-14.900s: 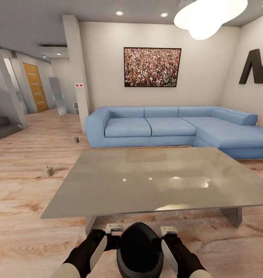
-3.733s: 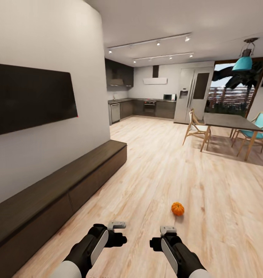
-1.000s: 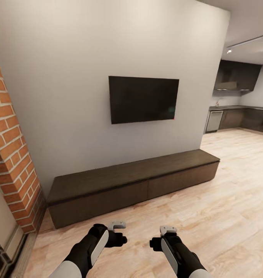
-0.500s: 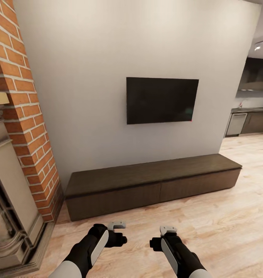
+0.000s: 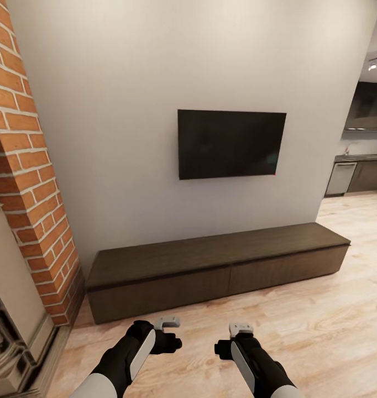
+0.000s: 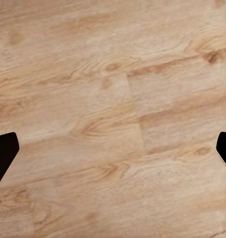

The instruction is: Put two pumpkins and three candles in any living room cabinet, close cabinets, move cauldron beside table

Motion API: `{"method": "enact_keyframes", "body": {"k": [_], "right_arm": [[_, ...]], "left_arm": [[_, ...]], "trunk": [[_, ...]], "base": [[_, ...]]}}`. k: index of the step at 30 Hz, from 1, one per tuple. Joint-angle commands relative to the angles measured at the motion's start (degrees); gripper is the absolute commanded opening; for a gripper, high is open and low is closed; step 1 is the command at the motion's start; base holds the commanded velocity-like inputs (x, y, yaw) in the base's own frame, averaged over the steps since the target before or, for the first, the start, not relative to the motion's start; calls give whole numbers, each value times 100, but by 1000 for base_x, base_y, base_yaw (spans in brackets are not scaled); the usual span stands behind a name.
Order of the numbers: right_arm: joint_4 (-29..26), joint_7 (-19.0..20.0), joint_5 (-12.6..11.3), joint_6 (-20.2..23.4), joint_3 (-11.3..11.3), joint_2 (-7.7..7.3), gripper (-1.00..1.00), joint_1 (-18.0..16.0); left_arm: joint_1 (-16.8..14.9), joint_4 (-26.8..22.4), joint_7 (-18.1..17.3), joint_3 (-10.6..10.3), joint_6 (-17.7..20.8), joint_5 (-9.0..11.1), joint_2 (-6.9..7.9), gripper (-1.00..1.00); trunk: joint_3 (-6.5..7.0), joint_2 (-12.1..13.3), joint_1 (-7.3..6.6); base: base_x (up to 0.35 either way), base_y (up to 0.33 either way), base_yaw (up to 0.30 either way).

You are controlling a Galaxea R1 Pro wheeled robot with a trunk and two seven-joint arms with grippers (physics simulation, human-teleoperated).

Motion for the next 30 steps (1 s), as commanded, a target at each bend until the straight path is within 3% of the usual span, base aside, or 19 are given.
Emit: {"method": "enact_keyframes", "body": {"k": [1,7,22,30], "right_arm": [[-8,-51,-60,21,28,-4,100,-3],[-9,-51,-60,13,28,-4,100,-3],[-9,-51,-60,17,28,-4,100,-3],[-12,-51,-60,20,29,-4,100,-3]], "left_arm": [[-3,-7,33,-13,23,45,2,100],[-3,-7,32,-16,23,45,2,100],[-3,-7,36,-15,20,45,2,100],[-3,-7,37,-11,19,45,2,100]], "trunk": [[-7,-3,2],[1,-3,2],[52,-3,2],[56,-3,2]], "base": [[187,-74,0],[169,-37,45],[85,-175,249],[2,-16,45]]}}
